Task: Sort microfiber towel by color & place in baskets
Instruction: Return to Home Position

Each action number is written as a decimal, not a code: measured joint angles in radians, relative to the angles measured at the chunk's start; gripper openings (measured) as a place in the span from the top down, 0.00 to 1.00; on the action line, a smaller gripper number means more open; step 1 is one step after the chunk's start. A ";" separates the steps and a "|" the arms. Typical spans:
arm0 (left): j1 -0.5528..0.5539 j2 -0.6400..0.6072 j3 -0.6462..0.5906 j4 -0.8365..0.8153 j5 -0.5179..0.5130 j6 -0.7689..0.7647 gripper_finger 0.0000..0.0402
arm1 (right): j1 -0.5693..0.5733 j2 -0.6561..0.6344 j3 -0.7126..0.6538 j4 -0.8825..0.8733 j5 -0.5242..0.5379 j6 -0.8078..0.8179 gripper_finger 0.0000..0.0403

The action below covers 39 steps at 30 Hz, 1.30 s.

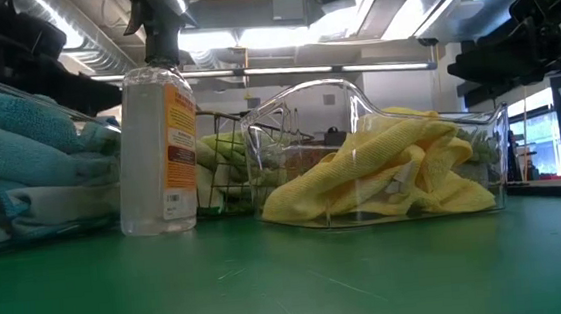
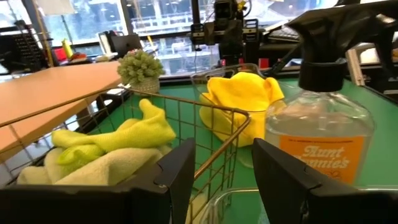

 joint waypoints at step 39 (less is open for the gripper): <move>-0.081 -0.034 0.000 -0.004 -0.036 0.008 0.62 | 0.000 -0.015 0.000 0.000 0.000 0.000 0.63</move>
